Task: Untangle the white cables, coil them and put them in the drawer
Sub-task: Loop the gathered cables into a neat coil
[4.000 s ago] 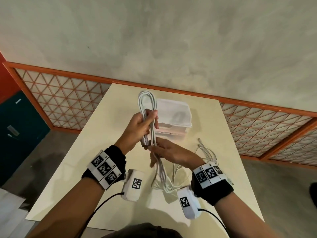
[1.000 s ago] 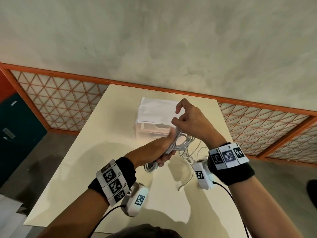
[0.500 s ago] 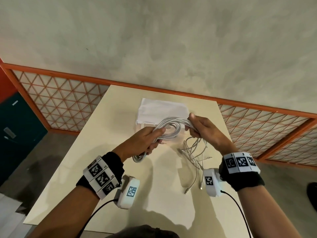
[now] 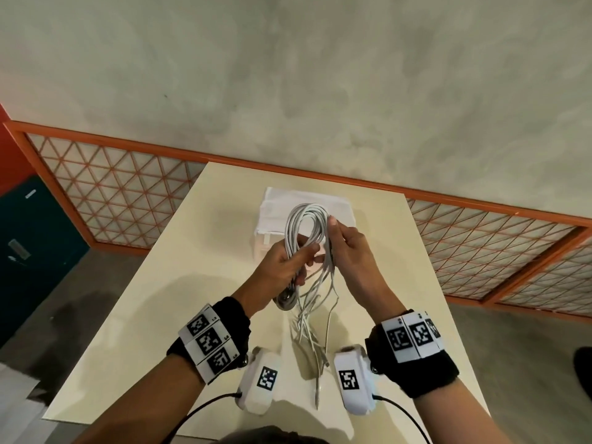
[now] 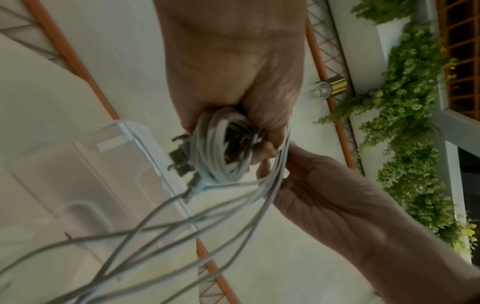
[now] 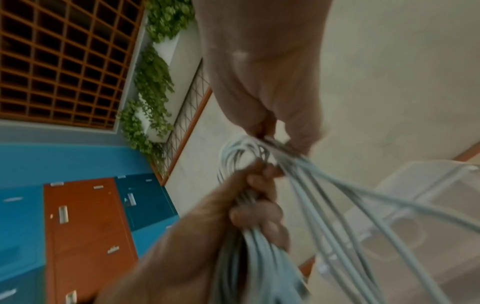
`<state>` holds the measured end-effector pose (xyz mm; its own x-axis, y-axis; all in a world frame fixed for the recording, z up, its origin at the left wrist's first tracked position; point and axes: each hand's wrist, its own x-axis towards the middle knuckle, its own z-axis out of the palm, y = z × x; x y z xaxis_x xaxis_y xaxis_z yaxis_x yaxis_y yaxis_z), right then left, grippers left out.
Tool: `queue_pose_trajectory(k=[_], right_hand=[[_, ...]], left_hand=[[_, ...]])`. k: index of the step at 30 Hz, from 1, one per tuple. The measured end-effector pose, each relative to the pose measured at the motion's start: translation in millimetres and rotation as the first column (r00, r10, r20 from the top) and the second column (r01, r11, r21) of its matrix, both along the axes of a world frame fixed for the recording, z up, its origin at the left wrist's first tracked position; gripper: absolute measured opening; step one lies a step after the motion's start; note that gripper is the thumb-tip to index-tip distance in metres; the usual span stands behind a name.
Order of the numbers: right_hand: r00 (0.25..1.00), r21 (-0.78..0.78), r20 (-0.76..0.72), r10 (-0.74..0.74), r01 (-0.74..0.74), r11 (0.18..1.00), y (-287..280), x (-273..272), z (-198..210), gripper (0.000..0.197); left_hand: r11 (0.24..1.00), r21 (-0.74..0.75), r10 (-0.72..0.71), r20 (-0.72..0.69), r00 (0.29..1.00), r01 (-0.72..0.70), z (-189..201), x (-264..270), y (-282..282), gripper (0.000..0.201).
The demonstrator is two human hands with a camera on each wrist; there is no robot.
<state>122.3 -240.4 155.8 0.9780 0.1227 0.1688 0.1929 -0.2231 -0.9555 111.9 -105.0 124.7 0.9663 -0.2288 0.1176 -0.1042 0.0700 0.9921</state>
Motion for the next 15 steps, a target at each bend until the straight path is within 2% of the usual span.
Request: queue_pose_trajectory(k=[3,6,8,11,15], right_hand=[[0.996,-0.009,-0.056,0.072,-0.073,0.997,0.7,-2.5,6.1,0.045],[0.983,0.068,-0.172,0.059,-0.048,0.997,4.9,-2.8,4.0,0.045],[0.984,0.05,-0.173,0.047,-0.039,0.998,6.7,-2.5,0.7,0.048],[0.984,0.001,-0.172,0.046,-0.047,0.999,7.6,-4.0,-0.6,0.051],[0.98,-0.046,-0.185,0.076,-0.086,0.995,3.4,-2.3,2.7,0.05]], left_hand=[[0.999,-0.023,0.043,0.0,0.999,-0.043,-3.1,-3.1,-2.5,0.014],[0.998,-0.026,0.055,-0.009,0.998,-0.055,-5.9,-3.0,-3.0,0.016],[0.999,-0.035,0.034,-0.014,0.999,-0.034,-5.5,-3.7,-2.0,0.02],[0.998,-0.052,0.017,-0.012,1.0,-0.018,-4.6,-5.2,-1.5,0.012],[0.992,-0.082,0.096,-0.054,0.994,-0.1,-8.0,-5.2,-5.0,0.013]])
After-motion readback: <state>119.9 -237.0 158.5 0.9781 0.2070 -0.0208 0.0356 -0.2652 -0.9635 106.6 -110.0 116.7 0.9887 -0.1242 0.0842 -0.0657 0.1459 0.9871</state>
